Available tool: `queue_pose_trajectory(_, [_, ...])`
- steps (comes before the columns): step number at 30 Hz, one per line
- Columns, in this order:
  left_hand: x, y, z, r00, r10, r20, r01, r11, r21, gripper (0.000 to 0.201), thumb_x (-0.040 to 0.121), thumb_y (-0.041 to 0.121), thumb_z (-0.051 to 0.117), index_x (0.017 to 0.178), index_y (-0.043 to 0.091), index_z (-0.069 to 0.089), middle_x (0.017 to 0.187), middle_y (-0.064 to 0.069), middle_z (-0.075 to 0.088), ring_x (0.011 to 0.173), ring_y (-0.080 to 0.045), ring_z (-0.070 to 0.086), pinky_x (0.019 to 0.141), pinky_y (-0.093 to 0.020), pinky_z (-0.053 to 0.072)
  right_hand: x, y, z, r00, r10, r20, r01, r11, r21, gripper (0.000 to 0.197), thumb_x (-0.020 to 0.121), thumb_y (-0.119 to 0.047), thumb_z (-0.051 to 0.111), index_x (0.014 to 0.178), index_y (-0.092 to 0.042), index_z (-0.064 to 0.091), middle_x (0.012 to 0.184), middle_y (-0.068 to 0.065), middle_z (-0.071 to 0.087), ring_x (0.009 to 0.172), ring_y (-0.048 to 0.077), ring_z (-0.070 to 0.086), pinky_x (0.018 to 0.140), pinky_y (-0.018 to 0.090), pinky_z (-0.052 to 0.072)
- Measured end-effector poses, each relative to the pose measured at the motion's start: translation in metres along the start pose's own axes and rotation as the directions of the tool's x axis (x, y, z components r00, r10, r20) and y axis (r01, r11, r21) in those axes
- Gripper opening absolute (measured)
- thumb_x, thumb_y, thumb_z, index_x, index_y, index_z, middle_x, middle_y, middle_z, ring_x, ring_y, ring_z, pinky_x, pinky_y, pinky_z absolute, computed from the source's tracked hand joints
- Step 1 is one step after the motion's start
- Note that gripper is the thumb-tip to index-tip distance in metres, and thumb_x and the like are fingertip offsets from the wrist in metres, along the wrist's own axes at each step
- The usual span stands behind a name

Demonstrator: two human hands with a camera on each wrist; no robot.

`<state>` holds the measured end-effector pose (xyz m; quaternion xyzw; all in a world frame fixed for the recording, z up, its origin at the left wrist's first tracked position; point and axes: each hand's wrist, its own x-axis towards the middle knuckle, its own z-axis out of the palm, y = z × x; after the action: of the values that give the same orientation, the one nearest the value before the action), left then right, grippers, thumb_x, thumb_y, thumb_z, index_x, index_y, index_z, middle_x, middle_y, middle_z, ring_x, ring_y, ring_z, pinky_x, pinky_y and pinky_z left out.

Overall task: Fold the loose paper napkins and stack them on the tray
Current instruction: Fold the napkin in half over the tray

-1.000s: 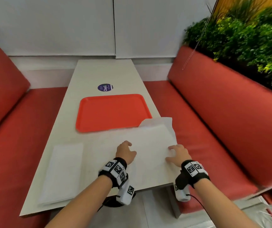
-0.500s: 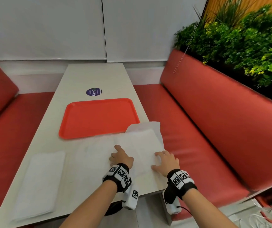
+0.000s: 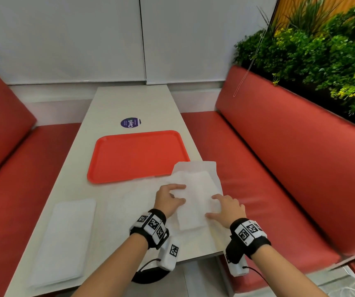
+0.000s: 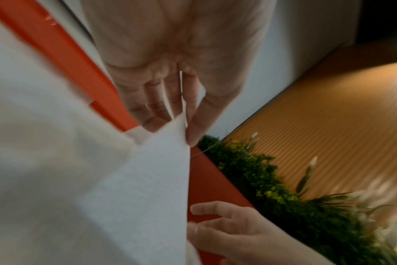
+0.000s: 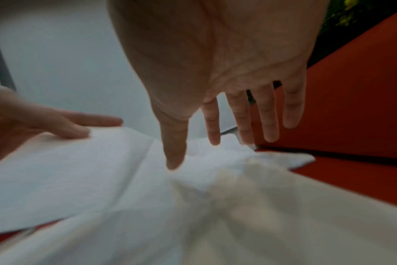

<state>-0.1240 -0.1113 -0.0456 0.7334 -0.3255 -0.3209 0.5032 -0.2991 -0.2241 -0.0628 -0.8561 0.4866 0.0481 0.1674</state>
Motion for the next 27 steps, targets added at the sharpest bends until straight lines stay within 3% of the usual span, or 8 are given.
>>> queue_pose_trajectory(3, [-0.007, 0.03, -0.014, 0.987, 0.159, 0.008, -0.159, 0.987, 0.001, 0.037, 0.071, 0.005, 0.075, 0.096, 0.032, 0.074, 0.115, 0.005, 0.068, 0.087, -0.017, 0.062, 0.078, -0.02, 0.045, 0.009, -0.006, -0.017, 0.997, -0.014, -0.081, 0.042, 0.935, 0.351, 0.068, 0.082, -0.054, 0.066, 0.139, -0.027, 0.04, 0.137, 0.008, 0.05, 0.125, 0.027, 0.048, 0.102, 0.039, 0.039])
queue_pose_trajectory(7, [-0.022, 0.075, -0.047, 0.961, 0.275, -0.007, -0.272, 0.945, -0.182, 0.027, 0.073, -0.002, 0.078, 0.096, 0.011, 0.075, 0.101, 0.003, 0.073, 0.097, -0.011, 0.068, 0.09, -0.028, 0.053, 0.017, -0.028, -0.038, 0.997, -0.019, -0.069, 0.067, 0.597, 0.799, 0.08, 0.079, -0.054, 0.07, 0.143, -0.023, 0.033, 0.132, 0.005, 0.052, 0.123, 0.023, 0.051, 0.099, 0.032, 0.04])
queue_pose_trajectory(12, [-0.034, 0.085, -0.105, 0.948, 0.292, -0.125, -0.312, 0.929, -0.198, 0.031, 0.068, -0.003, 0.082, 0.097, 0.007, 0.074, 0.105, 0.0, 0.072, 0.096, -0.008, 0.068, 0.082, -0.023, 0.055, 0.02, -0.06, -0.034, 0.981, -0.164, 0.103, -0.056, 0.269, 0.961, 0.074, 0.079, -0.056, 0.068, 0.134, -0.011, 0.051, 0.122, 0.01, 0.064, 0.101, 0.024, 0.063, 0.085, 0.033, 0.047])
queue_pose_trajectory(16, [-0.04, 0.057, -0.142, 0.961, 0.184, -0.207, -0.212, 0.97, -0.122, 0.034, 0.065, -0.002, 0.084, 0.095, 0.008, 0.073, 0.107, -0.002, 0.07, 0.102, -0.014, 0.064, 0.085, -0.021, 0.05, 0.008, -0.093, -0.035, 0.963, -0.261, 0.061, -0.032, 0.114, 0.993, 0.04, 0.084, -0.029, 0.072, 0.109, 0.0, 0.066, 0.106, 0.014, 0.072, 0.09, 0.025, 0.068, 0.084, 0.034, 0.053])
queue_pose_trajectory(19, [-0.047, 0.033, -0.155, 0.946, 0.122, -0.301, -0.127, 0.992, 0.005, 0.032, 0.063, -0.001, 0.085, 0.092, 0.007, 0.072, 0.098, 0.004, 0.067, 0.096, -0.013, 0.059, 0.083, -0.014, 0.044, 0.005, -0.116, -0.034, 0.971, -0.235, 0.029, 0.019, 0.201, 0.979, 0.026, 0.084, -0.021, 0.073, 0.104, -0.003, 0.071, 0.104, 0.016, 0.073, 0.092, 0.03, 0.07, 0.087, 0.041, 0.055])
queue_pose_trajectory(23, [-0.056, 0.019, -0.158, 0.9, 0.192, -0.391, -0.114, 0.97, 0.214, 0.027, 0.067, 0.004, 0.082, 0.085, 0.015, 0.066, 0.088, -0.002, 0.062, 0.061, -0.01, 0.042, 0.059, -0.018, 0.037, 0.0, -0.147, -0.029, 0.961, -0.222, -0.167, 0.244, 0.387, 0.889, 0.024, 0.078, -0.024, 0.078, 0.072, -0.008, 0.061, 0.071, 0.003, 0.061, 0.064, 0.015, 0.058, 0.063, 0.027, 0.047])
queue_pose_trajectory(25, [-0.06, 0.019, -0.155, 0.892, 0.219, -0.396, -0.153, 0.97, 0.192, 0.022, 0.07, 0.009, 0.082, 0.085, 0.016, 0.066, 0.089, -0.01, 0.066, 0.059, -0.015, 0.044, 0.063, -0.025, 0.042, -0.007, -0.165, -0.027, 0.919, -0.286, -0.271, 0.375, 0.427, 0.822, 0.035, 0.073, -0.034, 0.077, 0.065, -0.012, 0.05, 0.067, 0.004, 0.048, 0.064, 0.017, 0.051, 0.064, 0.032, 0.044])
queue_pose_trajectory(27, [-0.064, 0.02, -0.153, 0.887, 0.226, -0.402, -0.198, 0.974, 0.11, 0.016, 0.075, 0.025, 0.081, 0.083, 0.017, 0.068, 0.091, -0.005, 0.07, 0.071, -0.022, 0.057, 0.07, -0.027, 0.048, -0.019, -0.184, -0.028, 0.872, -0.362, -0.33, 0.469, 0.423, 0.775, 0.034, 0.074, -0.035, 0.075, 0.067, -0.01, 0.053, 0.069, 0.007, 0.053, 0.066, 0.02, 0.053, 0.066, 0.035, 0.048])
